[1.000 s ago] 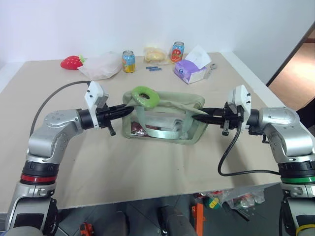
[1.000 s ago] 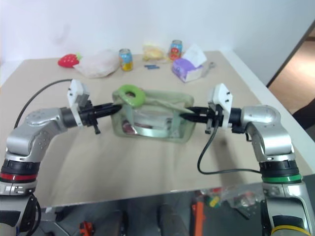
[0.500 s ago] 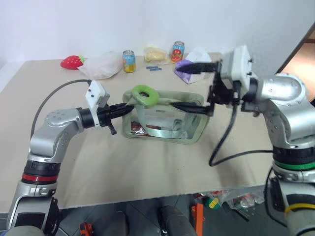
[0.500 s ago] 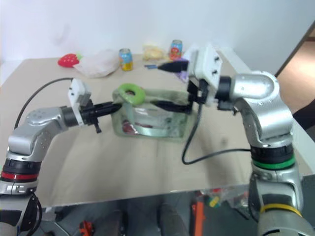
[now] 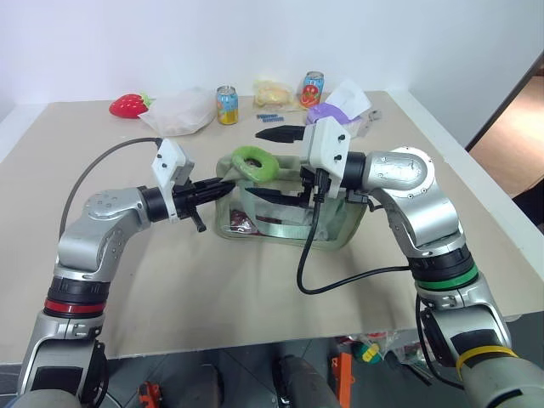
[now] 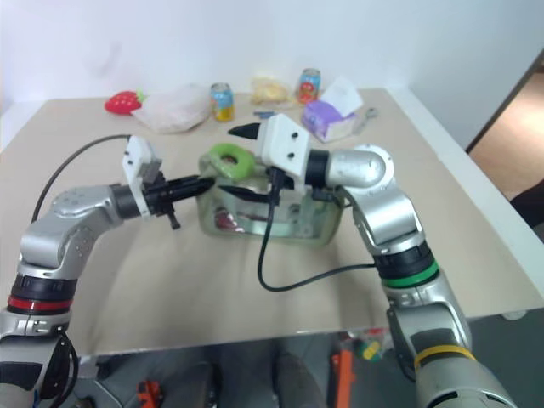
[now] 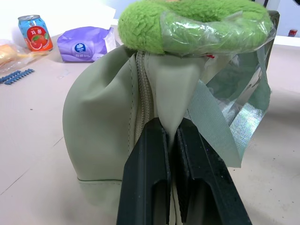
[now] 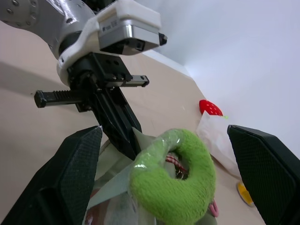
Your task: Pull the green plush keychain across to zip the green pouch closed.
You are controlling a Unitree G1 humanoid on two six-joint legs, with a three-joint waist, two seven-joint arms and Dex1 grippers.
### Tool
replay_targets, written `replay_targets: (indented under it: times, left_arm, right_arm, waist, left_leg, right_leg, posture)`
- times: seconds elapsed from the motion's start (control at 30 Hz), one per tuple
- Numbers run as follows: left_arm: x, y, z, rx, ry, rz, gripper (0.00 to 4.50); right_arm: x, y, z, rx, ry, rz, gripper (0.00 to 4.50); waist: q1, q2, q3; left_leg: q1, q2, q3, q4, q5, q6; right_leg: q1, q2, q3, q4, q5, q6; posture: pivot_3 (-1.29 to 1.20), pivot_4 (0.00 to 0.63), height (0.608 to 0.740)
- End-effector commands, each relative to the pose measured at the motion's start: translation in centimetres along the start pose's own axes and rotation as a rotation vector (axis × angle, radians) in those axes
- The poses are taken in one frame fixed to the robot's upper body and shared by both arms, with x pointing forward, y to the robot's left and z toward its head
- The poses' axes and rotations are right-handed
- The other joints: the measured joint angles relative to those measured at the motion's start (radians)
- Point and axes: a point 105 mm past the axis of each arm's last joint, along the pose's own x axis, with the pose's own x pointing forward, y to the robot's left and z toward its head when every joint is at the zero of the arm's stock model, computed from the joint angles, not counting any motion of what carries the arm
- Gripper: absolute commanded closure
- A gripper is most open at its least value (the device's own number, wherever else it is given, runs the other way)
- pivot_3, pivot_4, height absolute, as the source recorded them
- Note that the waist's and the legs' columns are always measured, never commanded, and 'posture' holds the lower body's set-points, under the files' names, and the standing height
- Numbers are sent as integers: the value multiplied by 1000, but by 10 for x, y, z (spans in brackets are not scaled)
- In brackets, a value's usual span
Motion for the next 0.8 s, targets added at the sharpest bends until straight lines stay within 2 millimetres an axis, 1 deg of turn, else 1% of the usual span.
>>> replay_targets:
  times: [0.03,0.2,0.27,0.33,0.57,0.63,0.67,0.8]
  left_arm:
    - [3,-3,9,33,-21,-10,4500]
    - [5,-3,9,34,-23,-9,4500]
    - [5,-3,9,34,-24,-9,4500]
    - [5,-3,9,35,-24,-11,4500]
    - [5,-4,6,37,-14,-17,4500]
    - [6,-5,5,39,-12,-20,4500]
    - [6,-5,5,39,-11,-22,4500]
    - [8,-5,5,41,-14,-23,4500]
  right_arm:
    - [-3,1,-5,-21,5,-8,53]
    - [-3,4,-14,-40,33,3,53]
    - [-4,5,-16,-43,37,1,465]
    - [-4,3,-17,-42,33,-11,1072]
    - [-5,-6,-8,19,-21,-59,3527]
    - [-6,-7,-6,46,-35,-68,4288]
    - [-6,-8,-5,53,-37,-71,4474]
    - [-9,-9,-4,60,-37,-78,4474]
  waist:
    - [2,0,0]
    - [7,0,0]
    - [11,0,0]
    - [14,0,0]
    - [16,0,0]
    - [16,0,0]
    - [17,0,0]
    - [17,0,0]
  left_leg:
    - [0,0,0,0,0,0]
    - [0,0,0,0,0,0]
    - [0,0,0,0,0,0]
    - [0,0,0,0,0,0]
    - [0,0,0,0,0,0]
    - [0,0,0,0,0,0]
    - [0,0,0,0,0,0]
    - [0,0,0,0,0,0]
  right_leg:
    - [0,0,0,0,0,0]
    - [0,0,0,0,0,0]
    - [0,0,0,0,0,0]
    - [0,0,0,0,0,0]
    - [0,0,0,0,0,0]
    - [0,0,0,0,0,0]
    - [0,0,0,0,0,0]
    - [0,0,0,0,0,0]
  posture:
    - [0,150,740]
    - [0,150,740]
    - [0,150,740]
    - [0,150,740]
    - [0,150,740]
    - [0,150,740]
    - [0,150,740]
    - [0,150,740]
